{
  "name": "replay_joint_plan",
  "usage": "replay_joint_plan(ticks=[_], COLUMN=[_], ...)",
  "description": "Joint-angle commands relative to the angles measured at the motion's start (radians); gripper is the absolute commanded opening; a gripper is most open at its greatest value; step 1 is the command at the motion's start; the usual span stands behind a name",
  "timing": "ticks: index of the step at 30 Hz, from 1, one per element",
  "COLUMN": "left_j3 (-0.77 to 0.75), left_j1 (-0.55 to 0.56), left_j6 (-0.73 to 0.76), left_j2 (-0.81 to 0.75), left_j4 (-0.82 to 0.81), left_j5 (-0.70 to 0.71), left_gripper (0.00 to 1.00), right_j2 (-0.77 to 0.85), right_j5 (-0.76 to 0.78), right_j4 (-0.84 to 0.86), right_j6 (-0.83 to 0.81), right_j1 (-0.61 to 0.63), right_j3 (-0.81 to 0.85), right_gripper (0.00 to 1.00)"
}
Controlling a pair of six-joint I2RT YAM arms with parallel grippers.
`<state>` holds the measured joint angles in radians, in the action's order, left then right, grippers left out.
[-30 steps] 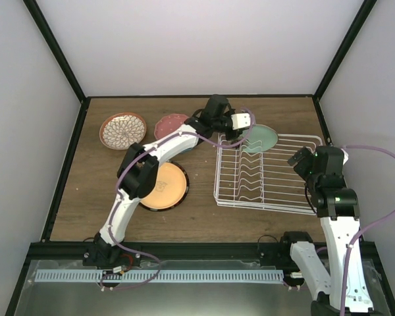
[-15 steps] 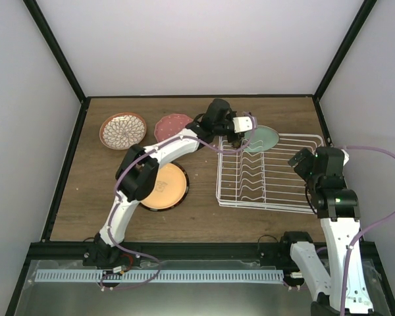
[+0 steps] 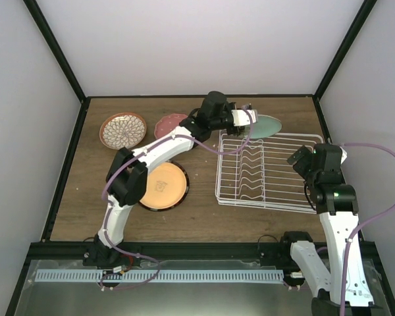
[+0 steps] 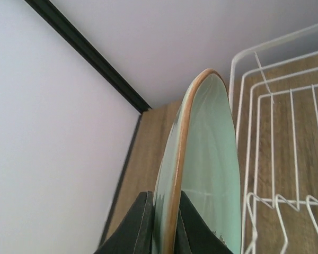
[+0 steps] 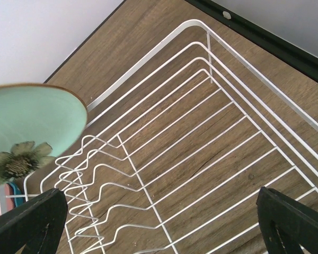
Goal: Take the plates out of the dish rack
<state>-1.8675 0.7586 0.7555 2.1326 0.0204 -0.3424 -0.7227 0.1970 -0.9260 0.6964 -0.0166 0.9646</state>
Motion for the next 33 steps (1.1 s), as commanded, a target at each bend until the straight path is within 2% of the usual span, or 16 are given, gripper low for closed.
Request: replay_joint_plan(ticks=[1,7,11,15,19,21,23,27,33], left_j3=[-0.043,-0.103,-0.103,-0.117,-0.137,-0.062,0.09,0.435,0.768], left_j1=[0.001,-0.023,-0.094,-0.263,-0.459,-0.539,-0.609,-0.714,-0.791], left_j6=[0.027,-0.081,-0.207,-0.478,-0.793,-0.906,-0.97,-1.098,-1.185], left_j2=[-0.105,-0.148,-0.237,-0.319,-0.359,-0.4,-0.467,-0.608,-0.796], left_j4=[-0.211,-0.166,-0.129,-0.025,0.233,0.334,0.377,0.387,0.395], left_j5=[0.027,0.09,0.127,0.115,-0.004,-0.089,-0.148,-0.242,-0.389], left_gripper=[0.04,0.04,0.04,0.04,0.04,0.04,0.04,0.04,0.04], right_j2=[0.0,0.0,0.002,0.014,0.018,0.01,-0.007,-0.056,-0.108], right_j5=[0.004,0.0,0.003,0.003,-0.006,-0.014,-0.028,-0.068,-0.105], right_j4=[0.02,0.022,0.017,0.012,0.023,0.041,0.071,0.125,0.177], right_j6=[0.002,0.011,0.015,0.023,0.027,0.024,0.018,0.01,-0.011], right_j1=[-0.005,-0.006,-0.004,-0.005,-0.005,-0.005,-0.005,-0.005,-0.005], right_j3=[-0.001,0.006,0.015,0.005,-0.008,-0.012,-0.019,-0.026,-0.03], right_gripper=[1.0,1.0,1.0,1.0,1.0,1.0,1.0,1.0,1.0])
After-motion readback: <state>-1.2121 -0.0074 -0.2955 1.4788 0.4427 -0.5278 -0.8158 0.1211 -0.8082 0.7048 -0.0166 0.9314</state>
